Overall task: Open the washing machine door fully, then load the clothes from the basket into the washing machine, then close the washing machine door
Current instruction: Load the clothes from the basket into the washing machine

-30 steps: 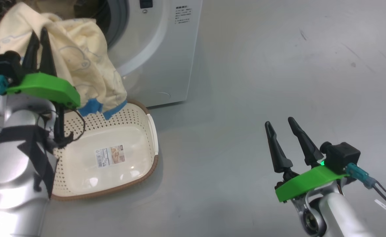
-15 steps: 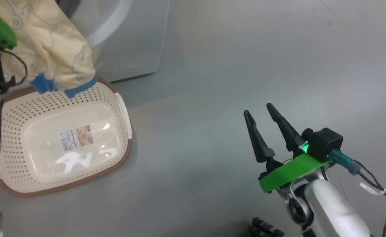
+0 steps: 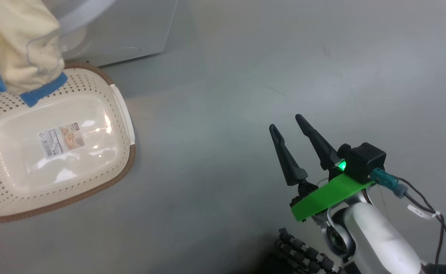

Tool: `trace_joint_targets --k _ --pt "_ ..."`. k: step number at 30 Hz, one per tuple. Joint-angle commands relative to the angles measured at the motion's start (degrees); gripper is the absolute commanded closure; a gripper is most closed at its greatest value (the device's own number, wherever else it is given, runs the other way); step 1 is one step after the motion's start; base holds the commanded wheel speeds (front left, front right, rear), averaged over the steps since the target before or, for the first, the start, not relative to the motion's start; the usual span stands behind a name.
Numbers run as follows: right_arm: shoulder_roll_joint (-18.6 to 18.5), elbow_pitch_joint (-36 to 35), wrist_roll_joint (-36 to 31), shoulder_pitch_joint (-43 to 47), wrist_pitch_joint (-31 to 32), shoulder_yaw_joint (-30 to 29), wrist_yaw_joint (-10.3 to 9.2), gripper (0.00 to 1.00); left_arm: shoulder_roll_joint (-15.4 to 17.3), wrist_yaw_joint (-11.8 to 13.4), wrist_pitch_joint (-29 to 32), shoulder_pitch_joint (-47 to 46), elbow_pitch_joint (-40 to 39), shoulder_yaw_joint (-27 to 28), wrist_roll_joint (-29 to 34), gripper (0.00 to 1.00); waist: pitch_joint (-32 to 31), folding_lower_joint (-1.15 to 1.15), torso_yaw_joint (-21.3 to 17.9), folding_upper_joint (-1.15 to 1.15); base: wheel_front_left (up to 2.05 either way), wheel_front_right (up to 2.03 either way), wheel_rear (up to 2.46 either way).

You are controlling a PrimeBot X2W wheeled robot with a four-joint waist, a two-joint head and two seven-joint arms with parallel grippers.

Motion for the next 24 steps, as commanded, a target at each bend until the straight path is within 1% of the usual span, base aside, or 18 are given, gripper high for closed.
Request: trace_joint_targets --k 1,4,8,15,18,21,24 --pt "0.0 -1.7 0.5 0.0 -0.4 1.1 -0.16 0.0 3.5 0.4 -0.8 -3.5 -1.4 0.6 0.7 1.0 0.5 0.0 -0.2 0.0 0.0 0.0 0.0" --pt "0.0 -1.9 0.5 0.0 -0.4 1.6 -0.16 0.0 4.3 0.5 -1.1 -6.0 -0.6 0.2 1.2 1.0 1.4 0.0 -0.6 0.0 0.0 0.0 0.0" --pt "0.0 -2.0 0.2 0.0 -0.4 1.6 -0.16 0.0 4.7 1.5 -1.3 -8.8 -1.8 0.3 1.6 1.0 2.8 0.0 -0.9 0.0 0.0 0.0 0.0" --pt "0.0 -2.6 0.4 -0.7 -0.4 1.8 -0.16 0.0 5.0 3.6 -1.3 -9.2 -9.3 1.0 2.9 1.0 5.0 0.0 -1.5 0.0 0.0 0.0 0.0" --pt "0.0 -2.8 0.5 -1.0 -0.4 2.2 -0.16 0.0 5.5 4.9 -1.3 -8.3 -14.5 1.9 3.9 1.0 5.7 0.0 -1.8 0.0 0.0 0.0 0.0" --pt "0.0 -2.8 0.6 -1.2 -0.4 2.2 -0.16 0.0 5.4 4.8 -1.3 -7.3 -14.9 1.9 4.4 1.0 5.9 0.0 -1.9 0.0 0.0 0.0 0.0" --pt "0.0 -2.7 0.7 -1.1 -0.4 2.3 -0.16 0.0 5.0 4.1 -1.4 -6.7 -12.0 1.3 4.5 1.0 5.9 0.0 -1.9 0.0 0.0 0.0 0.0"
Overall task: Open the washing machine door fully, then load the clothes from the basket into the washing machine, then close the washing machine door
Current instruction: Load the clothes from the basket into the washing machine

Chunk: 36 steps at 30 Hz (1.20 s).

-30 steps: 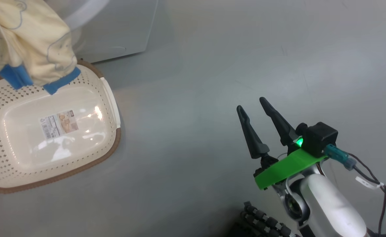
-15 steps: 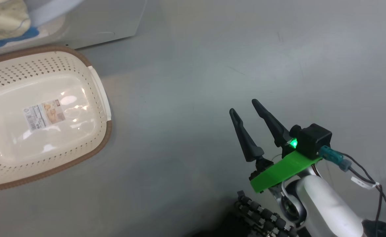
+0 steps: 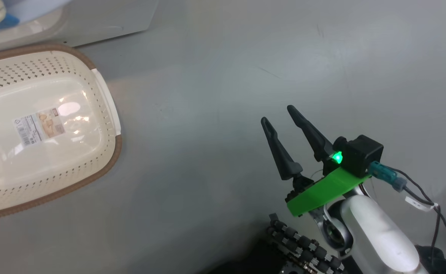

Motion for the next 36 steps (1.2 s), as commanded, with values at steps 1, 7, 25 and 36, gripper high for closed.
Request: trace_joint_targets --k 1,7,25,36 --pt "-0.1 -1.3 0.6 0.9 -0.4 0.8 -0.16 0.0 2.1 -0.7 -0.3 -0.3 0.4 -0.3 0.9 1.0 -0.2 0.0 0.0 0.0 0.0 0.0 0.0" --pt "-0.1 -1.1 0.8 1.1 -0.4 1.0 -0.16 0.0 1.8 -2.0 0.8 -2.3 7.3 -2.1 1.5 1.0 -0.6 0.0 -0.1 0.0 0.0 0.0 0.0" --pt "-0.1 -0.7 0.7 1.3 -0.4 0.4 -0.16 0.0 -1.4 -2.4 6.5 -6.0 21.1 -5.4 1.4 0.0 -2.3 0.0 1.1 0.0 0.0 0.0 0.0" --pt "-0.1 -0.6 0.0 0.9 -0.4 -0.5 -0.16 0.0 -4.7 -1.8 5.5 -4.0 23.2 -5.9 -0.2 0.0 -5.1 0.0 3.7 0.0 0.0 0.0 0.0"
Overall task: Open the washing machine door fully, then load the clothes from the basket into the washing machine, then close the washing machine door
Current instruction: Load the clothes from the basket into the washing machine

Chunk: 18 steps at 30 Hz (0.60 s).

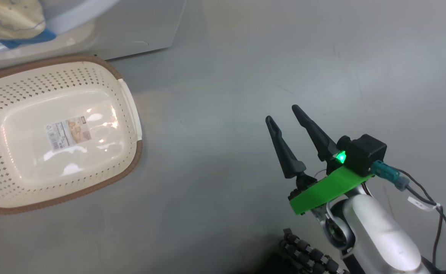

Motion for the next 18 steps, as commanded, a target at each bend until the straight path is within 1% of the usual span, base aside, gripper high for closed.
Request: trace_joint_targets --k 1,10,12,18 --pt "-0.1 -1.3 -0.4 0.8 -0.4 0.3 -0.16 0.0 1.1 0.5 -0.8 -0.4 -1.2 -0.2 -0.5 0.0 -0.9 0.0 0.8 0.0 0.0 0.0 0.0" --pt "-0.1 -1.0 -1.6 0.8 -0.4 -1.5 -0.16 0.0 -2.1 -0.3 -3.9 3.1 -1.0 0.3 -2.8 0.0 -3.8 0.0 3.3 0.0 0.0 0.0 0.0" --pt "-0.1 -1.0 -1.7 0.8 -0.4 -1.7 -0.16 0.0 -2.4 -0.3 -4.2 3.8 -1.0 0.2 -2.9 0.0 -4.3 0.0 3.6 0.0 0.0 0.0 0.0" --pt "-0.6 -1.1 -2.3 1.2 -0.4 -3.4 -0.16 0.0 -3.3 -1.7 -5.7 8.0 -1.8 0.1 -3.9 0.0 -6.9 0.0 5.8 0.0 0.0 0.0 0.0"
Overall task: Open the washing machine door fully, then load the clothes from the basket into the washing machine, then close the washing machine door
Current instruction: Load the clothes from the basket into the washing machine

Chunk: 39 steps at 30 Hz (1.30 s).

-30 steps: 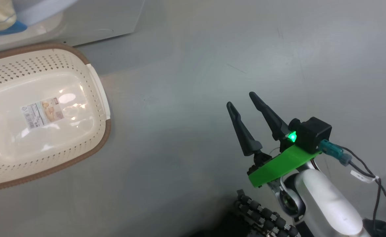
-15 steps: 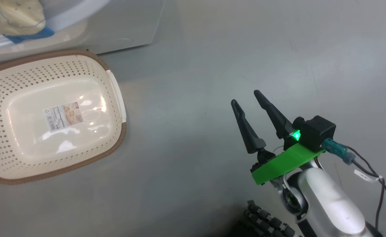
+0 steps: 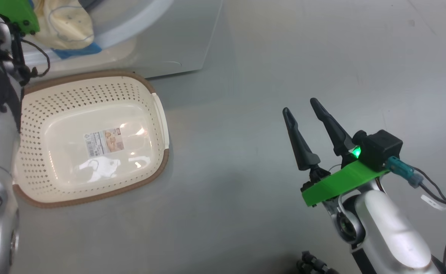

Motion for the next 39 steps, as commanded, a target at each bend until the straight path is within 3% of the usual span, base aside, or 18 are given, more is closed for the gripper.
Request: trace_joint_targets --k 1,7,18,26,33,39 --pt "-0.6 -1.5 -0.3 1.3 -0.4 0.4 -0.16 0.0 1.6 -0.3 -0.8 0.0 -2.2 0.1 -0.3 0.0 -1.2 0.0 1.0 0.0 0.0 0.0 0.0" --pt "-0.9 -1.6 -0.7 2.3 -0.4 -1.2 -0.16 0.0 0.4 -1.7 -1.3 6.8 -7.0 0.9 -1.9 0.0 -4.4 0.0 3.2 0.0 0.0 0.0 0.0" --pt "-1.9 -1.8 -1.4 5.1 -0.4 -3.7 -0.16 0.0 -1.6 -1.8 -1.3 29.3 -28.4 3.9 -3.7 0.0 -10.2 0.0 5.6 0.0 0.0 0.0 0.0" --pt "-2.8 -2.0 -1.9 7.4 -0.4 -5.5 -0.16 0.0 -3.3 -0.9 -1.3 46.4 -45.5 6.3 -3.0 0.0 -12.9 0.0 6.8 0.0 0.0 0.0 0.0" --pt "-3.4 -2.1 -2.1 8.7 -0.4 -5.7 -0.16 0.0 -5.3 -1.5 -1.3 59.0 -58.1 8.1 -0.3 0.0 -15.0 0.0 7.1 0.0 0.0 0.0 0.0" --pt "-3.6 -2.3 -2.2 9.5 -0.4 -6.0 -0.16 0.0 -6.6 -1.7 -1.3 65.8 -63.5 9.9 0.5 0.0 -15.9 0.0 7.5 0.0 0.0 0.0 0.0"
